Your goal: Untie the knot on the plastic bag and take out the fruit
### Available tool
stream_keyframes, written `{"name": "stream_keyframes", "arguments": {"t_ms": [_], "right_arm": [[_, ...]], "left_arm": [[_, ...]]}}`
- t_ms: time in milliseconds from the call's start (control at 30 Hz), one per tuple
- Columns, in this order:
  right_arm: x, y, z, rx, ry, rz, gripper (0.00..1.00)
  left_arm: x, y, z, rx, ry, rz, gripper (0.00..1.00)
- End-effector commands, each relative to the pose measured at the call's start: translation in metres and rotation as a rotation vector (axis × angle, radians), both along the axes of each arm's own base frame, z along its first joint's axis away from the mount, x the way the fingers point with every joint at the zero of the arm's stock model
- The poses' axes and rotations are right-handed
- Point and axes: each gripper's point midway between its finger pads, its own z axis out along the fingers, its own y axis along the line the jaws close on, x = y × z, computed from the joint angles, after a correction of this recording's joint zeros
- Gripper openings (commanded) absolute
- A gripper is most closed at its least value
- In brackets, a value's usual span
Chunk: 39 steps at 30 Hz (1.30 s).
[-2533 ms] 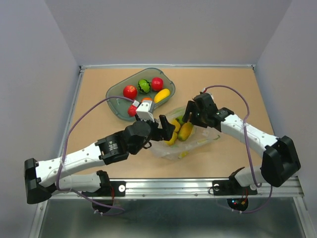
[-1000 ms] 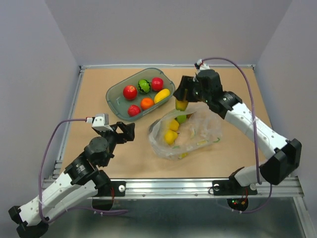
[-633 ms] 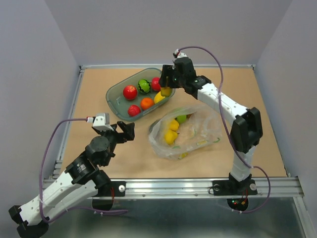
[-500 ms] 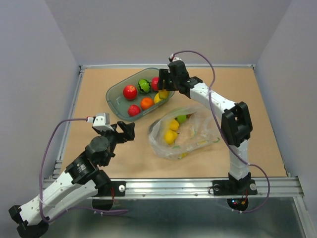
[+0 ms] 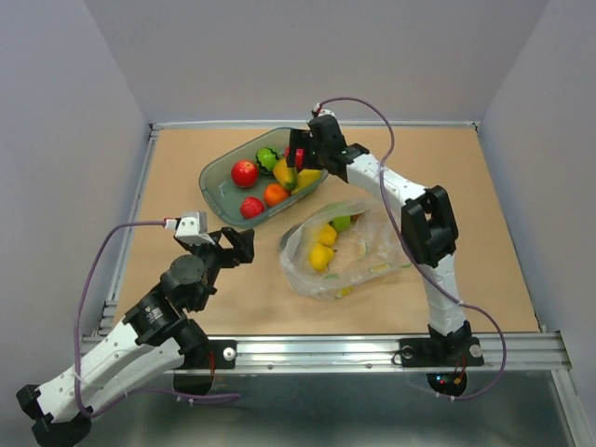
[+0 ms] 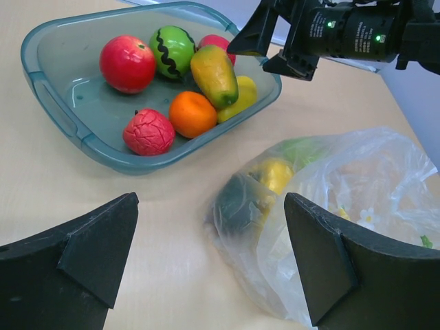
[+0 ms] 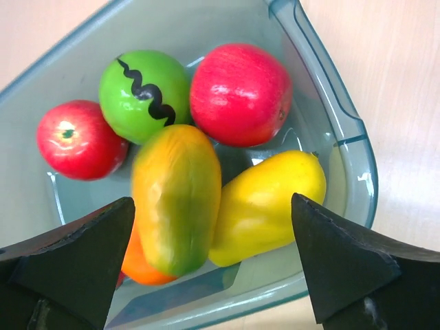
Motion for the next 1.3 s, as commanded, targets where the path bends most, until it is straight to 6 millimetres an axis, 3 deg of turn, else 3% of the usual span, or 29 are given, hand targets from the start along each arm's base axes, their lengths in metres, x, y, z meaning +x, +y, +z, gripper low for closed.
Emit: {"name": "stream_keyframes", "arguments": {"t_ms": [0,67,100,133,167,200,233,267,300,333,367,400,500,533,567,633,767,967,1267], "right_arm": [[-0.007,-0.001,0.114,0.105,-0.202,0.02,1.0],[-0.024,-0.012,0.138,0.115,-0.23,0.028,1.0],[-0.026,-0.013,0.126,0.098,-0.209,0.035,1.0],[-0.041,-0.02,0.15,0.122,-0.239,0.048,1.0],[-0.052,-0.025,0.136,0.105,-0.207,0.057,1.0],[-0.063,-0.029,0.137,0.107,-0.201,0.076,1.0],[-0.079,-0.038,0.158,0.13,-0.231,0.077,1.0],[-0.09,-0.043,0.16,0.134,-0.231,0.082,1.0],[-0.104,-0.051,0.133,0.107,-0.176,0.088,1.0],[-0.121,-0.06,0.152,0.133,-0.206,0.097,0.99],[-0.132,-0.065,0.145,0.132,-0.191,0.104,0.99],[-0.148,-0.068,0.121,0.119,-0.139,0.13,0.99],[-0.185,-0.079,0.115,0.137,-0.121,0.195,0.98],[-0.202,-0.08,0.087,0.127,-0.06,0.229,0.97],[-0.212,-0.083,0.085,0.137,-0.055,0.244,0.97],[-0.235,-0.081,0.056,0.136,0.02,0.293,0.96],[-0.258,-0.079,0.021,0.116,0.099,0.307,0.94],[-0.274,-0.063,-0.005,0.122,0.151,0.365,0.9],[-0.259,-0.055,-0.012,0.101,0.121,0.346,0.89]], "left_arm": [[0.004,-0.008,0.002,0.011,-0.017,-0.024,0.99],[0.004,-0.011,0.0,0.023,-0.014,-0.038,0.99],[0.005,-0.011,-0.001,0.028,-0.011,-0.038,0.99],[0.004,-0.014,-0.002,0.03,-0.01,-0.055,0.99],[0.003,-0.016,0.0,0.03,-0.015,-0.07,0.99],[0.003,-0.02,-0.003,0.036,-0.01,-0.09,0.99],[0.003,-0.022,-0.003,0.037,-0.01,-0.096,0.99],[0.002,-0.024,-0.003,0.037,-0.01,-0.107,0.99],[0.003,-0.024,-0.004,0.043,-0.008,-0.108,0.99],[0.003,-0.026,-0.005,0.044,-0.004,-0.115,0.99],[0.003,-0.027,-0.006,0.048,-0.002,-0.119,0.99],[0.003,-0.028,-0.006,0.045,-0.001,-0.126,0.99],[0.002,-0.031,-0.007,0.042,0.002,-0.138,0.99],[0.001,-0.034,-0.007,0.037,0.002,-0.152,0.98],[0.001,-0.035,-0.007,0.035,0.003,-0.16,0.99],[-0.001,-0.039,-0.007,0.029,0.004,-0.182,0.98],[0.0,-0.039,-0.008,0.035,0.006,-0.179,0.98],[0.004,-0.034,-0.012,0.06,0.012,-0.144,0.98],[0.005,-0.034,-0.014,0.086,0.005,-0.15,0.98]]}}
